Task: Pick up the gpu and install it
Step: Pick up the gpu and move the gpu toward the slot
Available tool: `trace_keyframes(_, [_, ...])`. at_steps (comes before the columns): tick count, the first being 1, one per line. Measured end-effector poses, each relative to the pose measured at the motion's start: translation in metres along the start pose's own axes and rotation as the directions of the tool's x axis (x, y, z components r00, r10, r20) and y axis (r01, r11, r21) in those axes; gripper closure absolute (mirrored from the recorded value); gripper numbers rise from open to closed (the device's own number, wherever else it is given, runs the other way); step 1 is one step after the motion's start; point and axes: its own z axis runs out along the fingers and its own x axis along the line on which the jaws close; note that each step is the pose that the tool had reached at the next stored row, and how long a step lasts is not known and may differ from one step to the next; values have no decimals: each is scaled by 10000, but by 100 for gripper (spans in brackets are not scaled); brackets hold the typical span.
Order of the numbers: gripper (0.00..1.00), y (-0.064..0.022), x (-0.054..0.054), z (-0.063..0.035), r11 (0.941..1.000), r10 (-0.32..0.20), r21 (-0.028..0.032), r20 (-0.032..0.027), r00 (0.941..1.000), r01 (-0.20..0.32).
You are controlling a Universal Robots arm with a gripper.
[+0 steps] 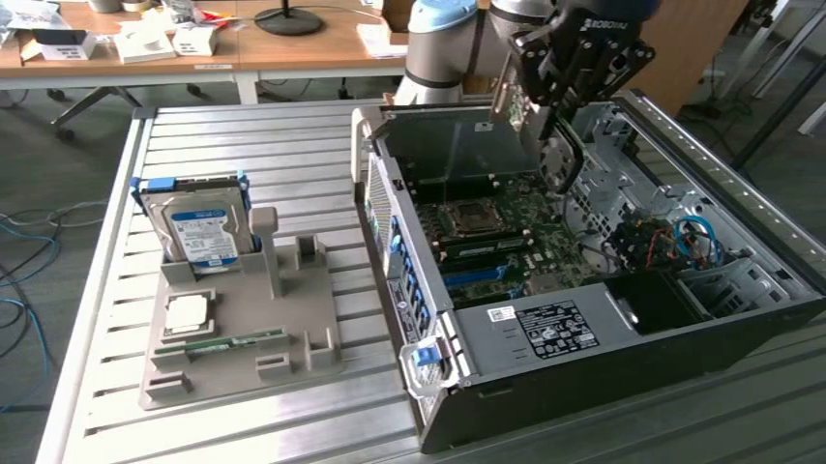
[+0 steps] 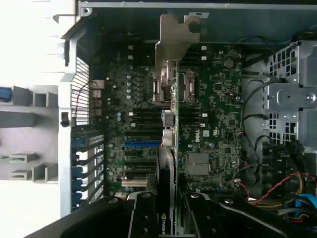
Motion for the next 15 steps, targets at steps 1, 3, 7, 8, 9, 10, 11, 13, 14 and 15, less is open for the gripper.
trace_keyframes(1, [74,1,-33,0,10000,2,0,0,10000,-2])
trace_keyframes(3, [74,2,-99,-1,10000,2,1,0,10000,-2])
trace_keyframes(7, [74,5,-237,-2,10000,3,1,0,10000,-3])
trace_keyframes(8, [74,6,-272,-2,10000,1,1,0,10000,-1])
trace_keyframes(9, [74,7,-306,-2,10000,0,1,-1,10000,0])
trace_keyframes(10, [74,7,-336,-2,10000,2,0,-1,10000,-2])
trace_keyframes(11, [74,8,-365,-2,10000,2,0,0,10000,-2])
trace_keyframes(13, [74,9,-408,-3,10000,1,1,-1,10000,-1])
trace_keyframes(14, [74,9,-414,-3,10000,0,1,-1,10000,0])
trace_keyframes(15, [74,9,-414,-2,10000,1,0,0,10000,-1])
